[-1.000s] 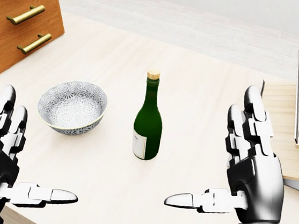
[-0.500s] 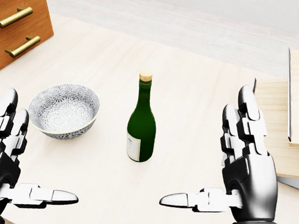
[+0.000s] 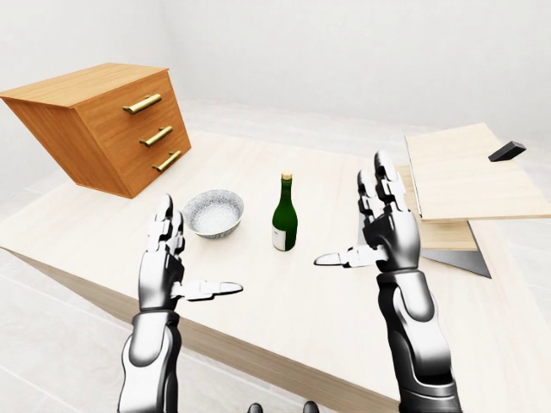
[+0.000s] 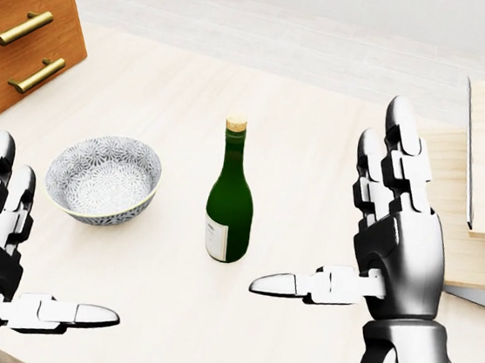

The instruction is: Put the wine bottle on the wine rack.

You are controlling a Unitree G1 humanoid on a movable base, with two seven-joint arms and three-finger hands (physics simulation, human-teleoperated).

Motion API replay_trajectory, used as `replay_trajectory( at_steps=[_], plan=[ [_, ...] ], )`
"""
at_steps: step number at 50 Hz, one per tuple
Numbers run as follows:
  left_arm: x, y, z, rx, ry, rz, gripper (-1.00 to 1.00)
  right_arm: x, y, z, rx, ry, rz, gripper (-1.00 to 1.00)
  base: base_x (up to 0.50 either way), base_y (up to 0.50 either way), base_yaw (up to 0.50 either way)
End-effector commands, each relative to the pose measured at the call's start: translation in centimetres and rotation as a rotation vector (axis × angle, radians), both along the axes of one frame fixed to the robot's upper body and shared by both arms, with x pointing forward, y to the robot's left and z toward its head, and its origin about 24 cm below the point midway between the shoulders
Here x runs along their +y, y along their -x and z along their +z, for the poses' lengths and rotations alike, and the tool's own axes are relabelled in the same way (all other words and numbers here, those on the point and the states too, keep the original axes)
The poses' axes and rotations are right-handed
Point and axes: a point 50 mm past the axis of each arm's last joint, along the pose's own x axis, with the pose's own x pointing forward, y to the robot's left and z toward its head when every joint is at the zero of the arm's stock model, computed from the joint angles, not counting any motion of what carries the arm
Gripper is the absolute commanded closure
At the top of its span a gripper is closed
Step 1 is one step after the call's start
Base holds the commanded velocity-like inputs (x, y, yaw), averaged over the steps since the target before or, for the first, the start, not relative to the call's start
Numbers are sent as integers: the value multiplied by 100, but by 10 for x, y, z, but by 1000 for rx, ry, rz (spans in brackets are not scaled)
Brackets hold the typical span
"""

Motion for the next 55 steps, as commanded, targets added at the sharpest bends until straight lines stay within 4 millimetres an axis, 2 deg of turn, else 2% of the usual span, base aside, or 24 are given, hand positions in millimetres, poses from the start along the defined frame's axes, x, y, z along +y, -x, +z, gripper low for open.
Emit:
replay_trajectory(
  at_steps=[1,19,22,30,42,43,55],
  plan=[
    [3,1,6,-24,-6,6,-100,8,-16,13,-38,-49,21,-100,0,0,0],
    [4,0,0,-1,-2,7,-100,21,-33,23,-52,-104,59,-100,0,0,0],
    [3,1,1,-4,-2,6,-100,25,-47,15,4,-100,66,-100,0,0,0],
    [2,2,3,-14,-3,5,-100,31,-56,11,35,-94,78,-100,0,0,0],
    [2,2,3,-14,-4,5,-100,32,-56,11,36,-94,78,-100,0,0,0],
    [2,2,3,-11,-4,2,-100,42,-68,10,69,-82,89,-100,0,0,0],
    [3,2,1,-6,0,4,-100,49,-82,10,100,-81,92,-100,0,0,0]
  ],
)
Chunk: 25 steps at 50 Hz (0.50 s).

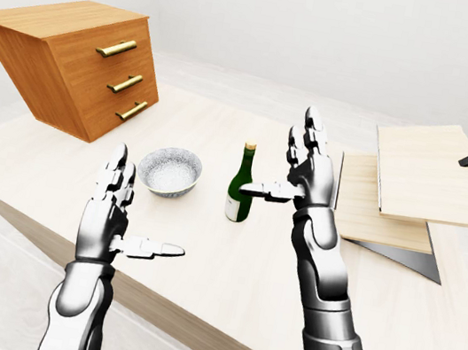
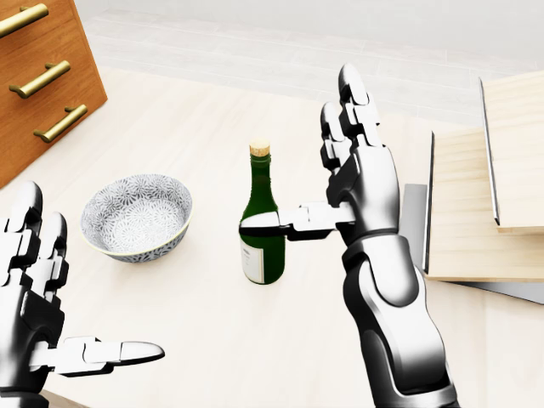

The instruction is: Put the wine bottle on the wine rack.

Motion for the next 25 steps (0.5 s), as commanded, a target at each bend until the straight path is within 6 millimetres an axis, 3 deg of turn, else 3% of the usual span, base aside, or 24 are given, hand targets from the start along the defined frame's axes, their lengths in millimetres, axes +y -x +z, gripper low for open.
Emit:
replay_trajectory(
  at_steps=[1,25],
  plan=[
    [1,0,0,2,1,0,-100,9,-13,-3,43,10,10,-100,0,0,0],
    [4,2,1,-3,3,6,-100,18,-35,-36,224,54,13,-100,0,0,0]
  ],
)
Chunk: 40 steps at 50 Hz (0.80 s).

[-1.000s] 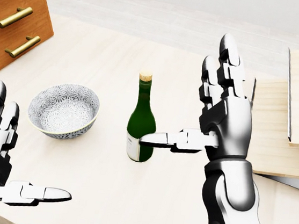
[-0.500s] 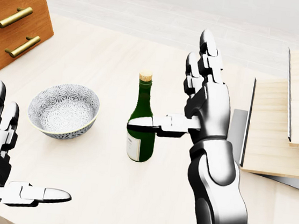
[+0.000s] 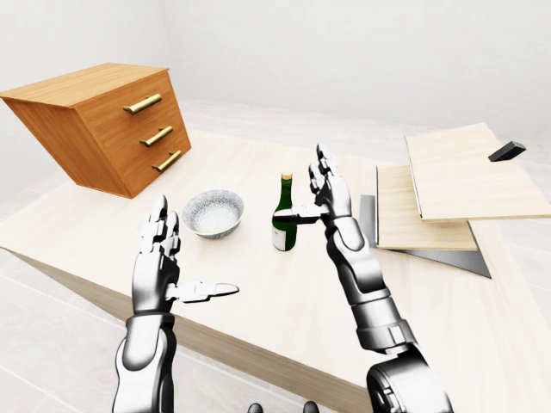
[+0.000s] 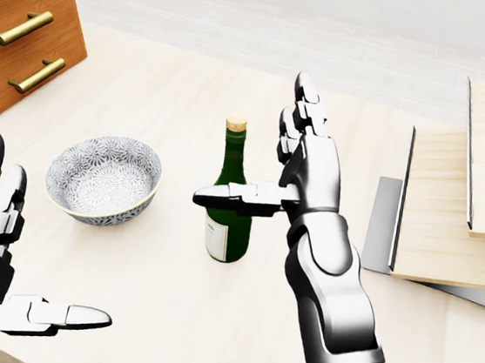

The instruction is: Put the wine bottle on the wine rack.

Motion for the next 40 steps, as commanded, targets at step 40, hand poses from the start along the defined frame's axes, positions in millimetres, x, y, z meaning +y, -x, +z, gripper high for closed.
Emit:
replay_trajectory(
  at_steps=[40],
  plan=[
    [3,-2,-10,43,9,2,-100,2,-40,-41,305,73,1,-100,0,0,0]
  ],
)
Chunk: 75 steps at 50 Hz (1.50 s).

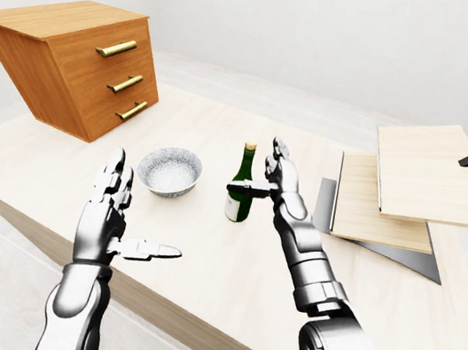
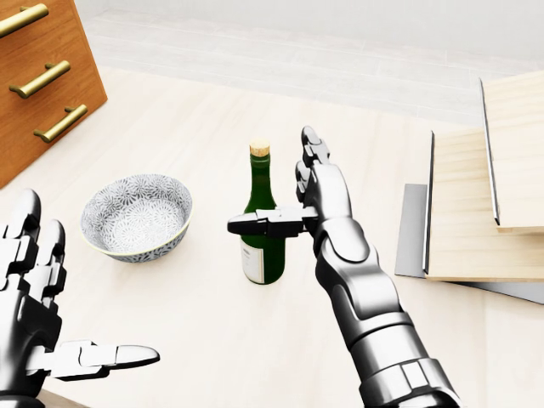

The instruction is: Put the wine bottle on the wine rack.

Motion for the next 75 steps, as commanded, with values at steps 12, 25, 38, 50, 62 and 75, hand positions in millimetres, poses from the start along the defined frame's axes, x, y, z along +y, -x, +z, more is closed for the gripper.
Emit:
replay_trajectory(
  at_steps=[12,25,38,50,62,75],
  plan=[
    [0,0,-3,11,2,-2,-100,0,-14,4,52,28,-4,-100,0,0,0],
    [0,-4,-8,35,8,3,-100,7,-17,12,35,34,13,-100,0,0,0],
    [1,2,-3,12,4,4,-100,12,-19,16,34,41,20,-100,0,0,0],
    [2,2,-2,9,4,6,-100,15,-24,26,25,36,30,-100,0,0,0],
    [3,2,-1,4,5,8,-100,18,-24,25,30,34,39,-95,0,0,0],
    [4,2,-2,10,7,9,-100,18,-23,26,22,39,41,100,0,0,0]
  ],
)
